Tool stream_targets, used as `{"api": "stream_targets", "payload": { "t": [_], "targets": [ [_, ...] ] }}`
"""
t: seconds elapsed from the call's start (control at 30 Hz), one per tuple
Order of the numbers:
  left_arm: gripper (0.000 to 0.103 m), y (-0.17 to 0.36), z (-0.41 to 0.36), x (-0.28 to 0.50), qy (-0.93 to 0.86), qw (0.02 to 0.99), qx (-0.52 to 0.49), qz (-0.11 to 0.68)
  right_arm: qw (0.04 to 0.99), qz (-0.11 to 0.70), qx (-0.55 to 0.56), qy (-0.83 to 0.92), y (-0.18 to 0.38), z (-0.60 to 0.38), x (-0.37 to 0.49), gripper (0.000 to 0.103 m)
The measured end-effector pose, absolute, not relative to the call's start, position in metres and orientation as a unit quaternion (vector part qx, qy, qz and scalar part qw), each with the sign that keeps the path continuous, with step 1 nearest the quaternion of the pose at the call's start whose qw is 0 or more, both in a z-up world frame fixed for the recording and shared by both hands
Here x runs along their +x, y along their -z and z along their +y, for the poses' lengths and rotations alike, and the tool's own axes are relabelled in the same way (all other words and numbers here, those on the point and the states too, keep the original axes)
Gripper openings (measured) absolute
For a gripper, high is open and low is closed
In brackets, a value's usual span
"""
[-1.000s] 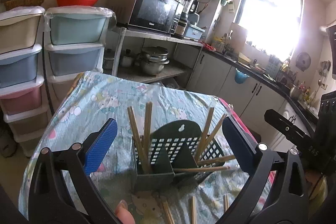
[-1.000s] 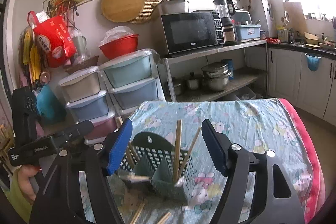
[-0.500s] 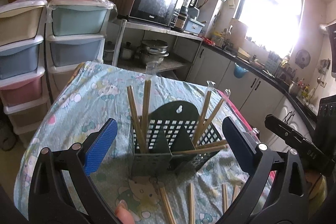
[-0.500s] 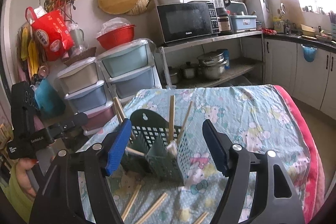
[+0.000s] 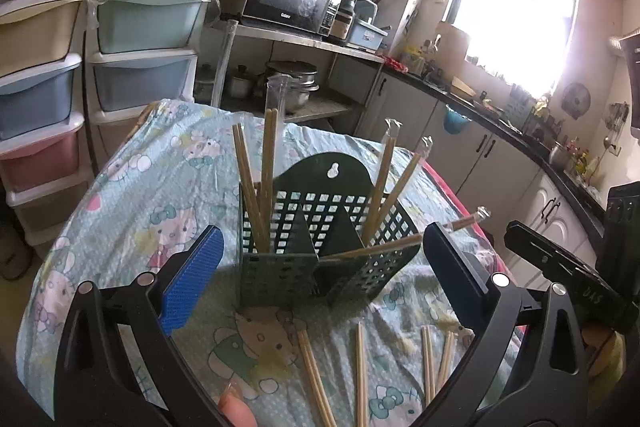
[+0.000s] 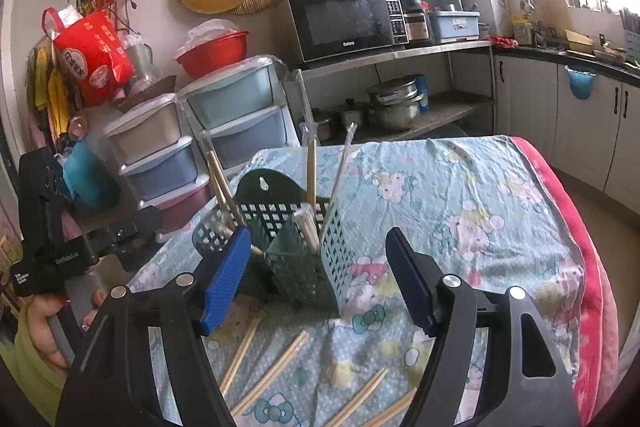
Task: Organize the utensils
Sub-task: 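Withdraw both open grippers from the caddy toward the loose chopsticks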
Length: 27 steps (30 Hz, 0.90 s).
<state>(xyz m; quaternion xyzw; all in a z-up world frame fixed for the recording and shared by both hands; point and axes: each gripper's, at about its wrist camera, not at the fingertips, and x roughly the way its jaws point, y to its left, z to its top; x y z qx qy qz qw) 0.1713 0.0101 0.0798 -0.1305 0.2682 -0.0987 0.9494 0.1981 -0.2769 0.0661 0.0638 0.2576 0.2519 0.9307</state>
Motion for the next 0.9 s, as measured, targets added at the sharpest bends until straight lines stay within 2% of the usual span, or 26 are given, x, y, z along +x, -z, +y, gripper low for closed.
{"api": "stream_targets", "payload": {
  "t": [0.9],
  "targets": [
    [0.092, -0.037, -0.007, 0.165, 0.092, 0.935, -0.127, 0.318, 0.913, 0.309, 0.064, -0.257, -0.026, -0.281, 0.191, 0.068]
  ]
}}
